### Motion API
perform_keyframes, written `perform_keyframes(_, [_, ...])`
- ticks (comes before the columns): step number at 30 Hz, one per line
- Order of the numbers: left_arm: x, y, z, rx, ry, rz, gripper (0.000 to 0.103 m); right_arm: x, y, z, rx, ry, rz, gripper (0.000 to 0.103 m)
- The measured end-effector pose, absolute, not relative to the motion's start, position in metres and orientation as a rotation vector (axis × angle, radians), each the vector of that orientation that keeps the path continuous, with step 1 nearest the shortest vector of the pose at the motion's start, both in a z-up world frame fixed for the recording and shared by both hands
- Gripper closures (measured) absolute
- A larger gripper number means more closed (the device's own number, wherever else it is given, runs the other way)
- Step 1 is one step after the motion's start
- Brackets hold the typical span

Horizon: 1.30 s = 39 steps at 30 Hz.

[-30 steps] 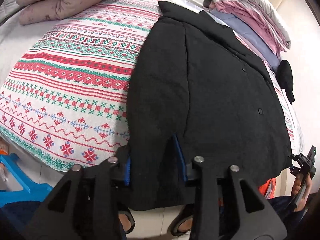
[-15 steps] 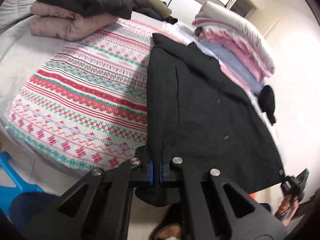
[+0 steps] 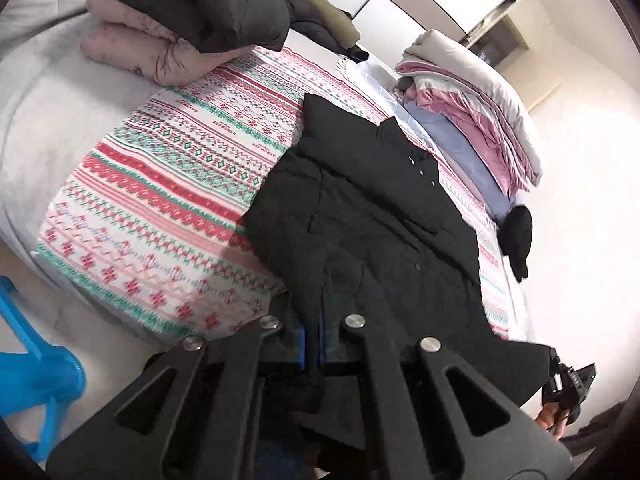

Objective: Fold large clothes

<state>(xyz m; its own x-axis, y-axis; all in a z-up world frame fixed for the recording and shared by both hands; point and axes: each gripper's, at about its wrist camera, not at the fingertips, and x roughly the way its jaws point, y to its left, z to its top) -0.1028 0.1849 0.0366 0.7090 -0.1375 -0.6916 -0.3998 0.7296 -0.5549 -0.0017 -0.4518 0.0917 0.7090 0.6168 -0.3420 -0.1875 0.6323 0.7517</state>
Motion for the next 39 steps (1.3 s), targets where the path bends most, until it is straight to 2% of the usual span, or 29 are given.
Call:
perform_keyframes(8, [-0.030,0.214,0.066,-0.864,0.715,0.185,0.097,0.080,-0.451,0.104,0.849,0.534,0.466,0.097])
perform_keyframes(16, [0.096,0.227,0.085,-0.822,0.699,0.265,0.097,0.183,-0.444,0.116,0.883,0.530,0.425,0.097])
perform_keyframes(21, [0.223,0.236,0.102,-0.684,0.705,0.342,0.097,0.279,-0.436,0.137,0.869,0.525,0.384,0.097])
perform_keyframes(26, [0.356,0.238,0.088,-0.533,0.778,0.411,0.097,0.416,-0.412,0.140,0.876,0.587,0.323,0.097])
perform_keyframes(29, [0.431,0.229,0.046,-0.385,0.885,0.437,0.093,0.495,-0.392,0.114,0.877,0.650,0.230,0.097])
perform_keyframes(32, [0.471,0.230,-0.019,-0.288,1.067,0.452,0.093,0.553,-0.377,0.052,0.890,0.782,0.090,0.092])
perform_keyframes(34, [0.470,0.243,-0.045,-0.376,1.094,0.422,0.090,0.571,-0.374,0.001,0.901,0.915,-0.035,0.088])
perform_keyframes(36, [0.461,0.265,-0.051,-0.518,1.076,0.353,0.087,0.573,-0.381,-0.027,0.933,0.962,-0.045,0.083])
perform_keyframes(39, [0.453,0.291,-0.035,-0.668,1.067,0.282,0.086,0.570,-0.398,-0.027,0.917,0.928,0.017,0.066])
